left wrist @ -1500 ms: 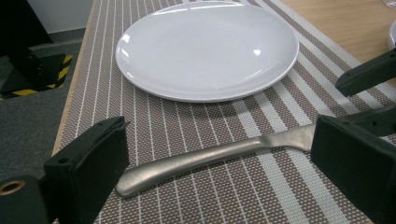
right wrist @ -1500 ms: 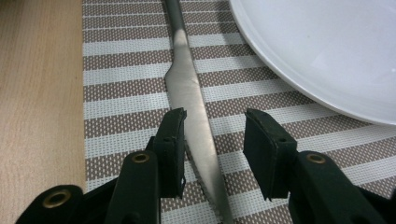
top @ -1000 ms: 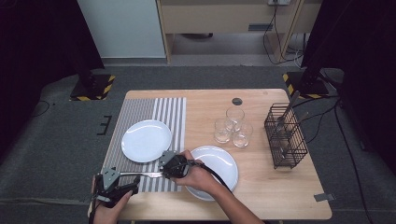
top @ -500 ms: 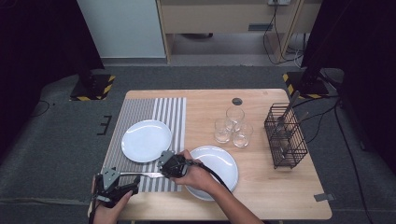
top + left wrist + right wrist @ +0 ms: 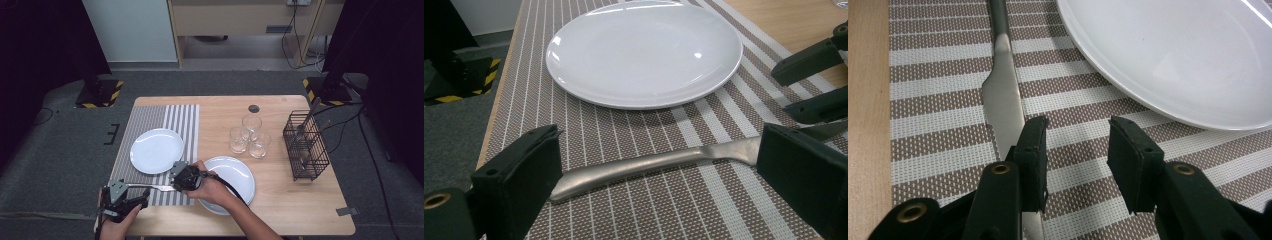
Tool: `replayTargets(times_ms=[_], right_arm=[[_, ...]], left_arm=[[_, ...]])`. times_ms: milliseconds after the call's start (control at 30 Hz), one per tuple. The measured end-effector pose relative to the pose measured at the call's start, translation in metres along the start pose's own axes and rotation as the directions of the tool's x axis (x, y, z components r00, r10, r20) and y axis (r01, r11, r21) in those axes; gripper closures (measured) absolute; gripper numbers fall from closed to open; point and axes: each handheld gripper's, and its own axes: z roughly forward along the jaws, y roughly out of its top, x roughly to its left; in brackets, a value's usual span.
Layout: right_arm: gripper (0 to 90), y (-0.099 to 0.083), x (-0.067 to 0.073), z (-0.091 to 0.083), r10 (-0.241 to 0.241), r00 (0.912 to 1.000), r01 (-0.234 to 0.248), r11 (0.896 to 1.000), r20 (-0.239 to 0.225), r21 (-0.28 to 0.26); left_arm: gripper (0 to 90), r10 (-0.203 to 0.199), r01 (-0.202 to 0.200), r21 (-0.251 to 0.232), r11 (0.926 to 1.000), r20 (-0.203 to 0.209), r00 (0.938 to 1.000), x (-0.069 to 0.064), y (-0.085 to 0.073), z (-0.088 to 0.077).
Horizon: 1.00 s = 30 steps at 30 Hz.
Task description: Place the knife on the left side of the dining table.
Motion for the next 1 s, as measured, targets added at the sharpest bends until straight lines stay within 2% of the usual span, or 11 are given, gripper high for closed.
replayTargets(times_ms=[33, 233, 267, 333, 367, 467, 700, 800, 900, 1000], right_arm=[[55.8, 0.001, 0.0, -0.002, 0.011, 0.9999, -0.011, 1.0, 0.007, -0.009], [44.3, 0.001, -0.004, -0.01, 0.055, 0.9982, -0.054, 0.998, 0.024, -0.045], [42.2, 0.001, -0.006, -0.011, 0.072, 0.9971, -0.071, 0.996, 0.025, -0.053], [32.5, 0.0, -0.01, -0.015, 0.108, 0.9929, -0.104, 0.991, 0.049, -0.087], [32.5, 0.0, -0.01, -0.015, 0.108, 0.9929, -0.104, 0.991, 0.049, -0.087], [24.8, -0.002, -0.017, -0.018, 0.149, 0.987, -0.142, 0.984, 0.06, -0.109], [17.6, -0.007, -0.031, -0.025, 0.215, 0.9719, -0.201, 0.969, 0.095, -0.143], [14.1, -0.012, -0.037, -0.028, 0.231, 0.9649, -0.213, 0.967, 0.124, -0.142], [12.3, -0.015, -0.041, -0.031, 0.241, 0.9618, -0.221, 0.964, 0.131, -0.148], [11.0, -0.019, -0.048, -0.038, 0.271, 0.9517, -0.247, 0.955, 0.144, -0.166]], left_arm=[[3.7, -0.01, 0.01, -0.008, 0.9999, -0.004, 0.9999, 0.001, 0.0, 0.0], [3.7, -0.008, 0.008, -0.002, 1.0, -0.006, 1.0, 0.002, 0.0, 0.0], [3.7, -0.006, 0.006, -0.002, 1.0, -0.005, 1.0, 0.001, 0.0, 0.0], [3.7, -0.002, 0.002, -0.002, 1.0, -0.004, 1.0, 0.001, 0.0, 0.0], [3.7, -0.001, 0.001, -0.001, 1.0, -0.004, 1.0, 0.001, 0.0, 0.0], [3.7, 0.0, 0.0, 0.001, 1.0, -0.004, 1.0, 0.0, 0.0, 0.0], [3.7, 0.003, -0.003, 0.002, 1.0, -0.002, 1.0, -0.001, 0.0, 0.001], [3.7, 0.007, -0.007, 0.003, 1.0, 0.001, 1.0, -0.002, 0.0, 0.001], [3.7, 0.009, -0.009, 0.005, 0.9999, 0.001, 1.0, -0.003, 0.0, 0.001], [3.7, 0.008, -0.008, 0.006, 1.0, 0.0, 1.0, -0.002, 0.0, 0.002]])
